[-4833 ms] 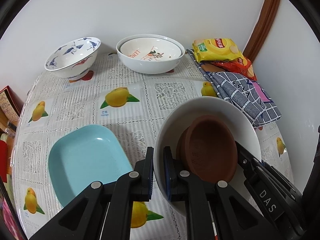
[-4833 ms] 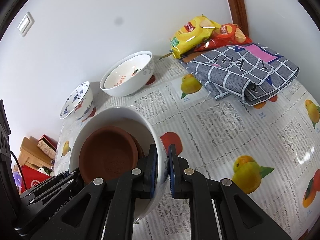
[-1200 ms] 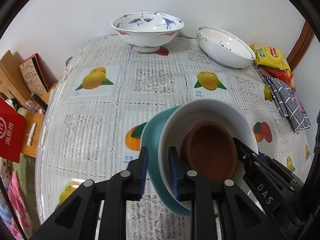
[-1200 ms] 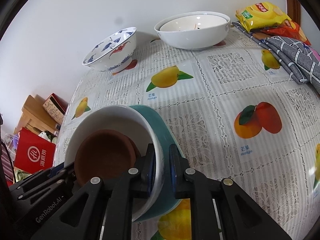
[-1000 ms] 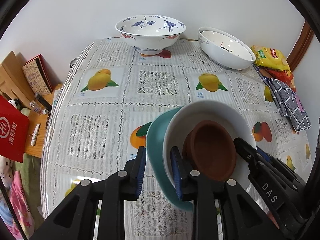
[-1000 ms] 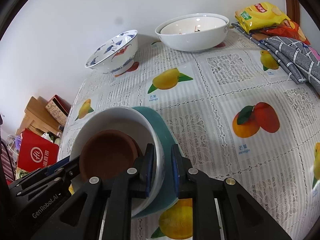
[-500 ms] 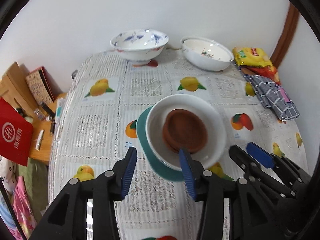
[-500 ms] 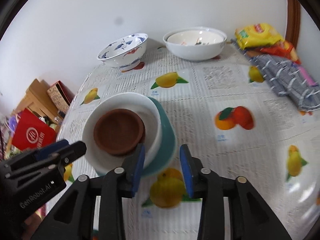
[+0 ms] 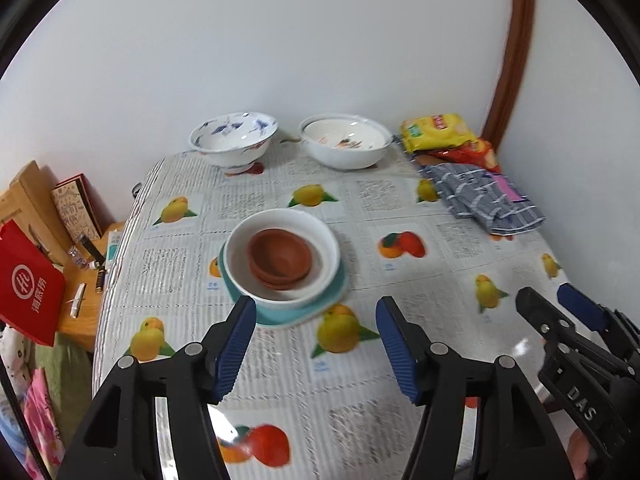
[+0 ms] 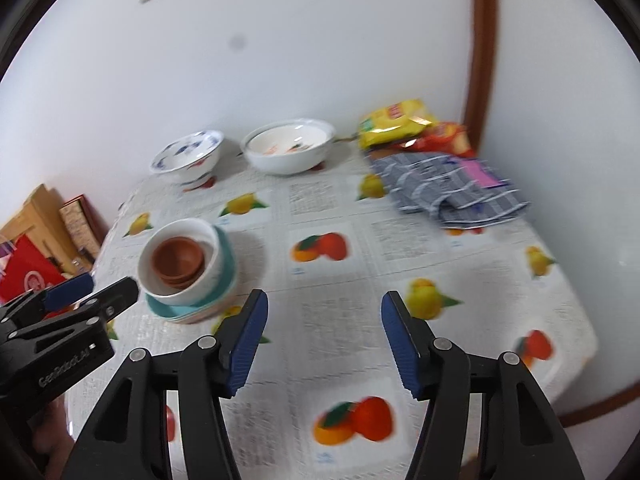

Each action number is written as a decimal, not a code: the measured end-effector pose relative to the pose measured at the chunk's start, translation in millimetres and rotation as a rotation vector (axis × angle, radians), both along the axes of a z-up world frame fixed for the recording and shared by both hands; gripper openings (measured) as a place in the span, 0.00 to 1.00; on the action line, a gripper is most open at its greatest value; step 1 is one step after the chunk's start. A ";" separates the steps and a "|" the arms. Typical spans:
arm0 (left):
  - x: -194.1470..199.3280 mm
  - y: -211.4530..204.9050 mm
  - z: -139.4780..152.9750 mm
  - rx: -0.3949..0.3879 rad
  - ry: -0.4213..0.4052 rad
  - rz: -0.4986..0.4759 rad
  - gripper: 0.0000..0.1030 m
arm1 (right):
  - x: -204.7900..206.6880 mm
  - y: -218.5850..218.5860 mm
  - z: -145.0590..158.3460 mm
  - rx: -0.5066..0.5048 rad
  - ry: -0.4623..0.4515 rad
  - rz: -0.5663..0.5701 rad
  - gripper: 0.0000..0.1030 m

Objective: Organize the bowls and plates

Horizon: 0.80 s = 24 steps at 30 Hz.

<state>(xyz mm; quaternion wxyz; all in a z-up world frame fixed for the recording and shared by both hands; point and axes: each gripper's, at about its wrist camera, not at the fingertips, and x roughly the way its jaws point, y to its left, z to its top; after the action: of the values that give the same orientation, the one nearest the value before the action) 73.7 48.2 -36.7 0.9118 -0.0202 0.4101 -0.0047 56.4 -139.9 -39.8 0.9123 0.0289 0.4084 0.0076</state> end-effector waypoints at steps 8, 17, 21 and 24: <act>-44.8 -14.7 32.6 0.001 -0.084 0.000 0.78 | -42.5 -14.0 21.9 0.000 -0.047 -0.025 0.82; -68.2 -15.2 40.4 -0.025 -0.099 0.020 0.86 | -74.3 -18.4 40.9 -0.030 -0.078 -0.045 0.92; -73.6 -13.1 42.7 -0.030 -0.106 0.029 0.87 | -82.1 -19.8 43.8 -0.035 -0.079 -0.050 0.92; -74.8 -12.9 43.3 -0.034 -0.100 0.029 0.87 | -87.3 -20.0 45.2 -0.036 -0.083 -0.051 0.92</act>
<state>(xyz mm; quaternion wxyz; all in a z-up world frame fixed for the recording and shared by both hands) -1.1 35.3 6.6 0.9305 -0.0416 0.3638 0.0006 -30.9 -159.8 5.3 0.9287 0.0227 0.3695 -0.0219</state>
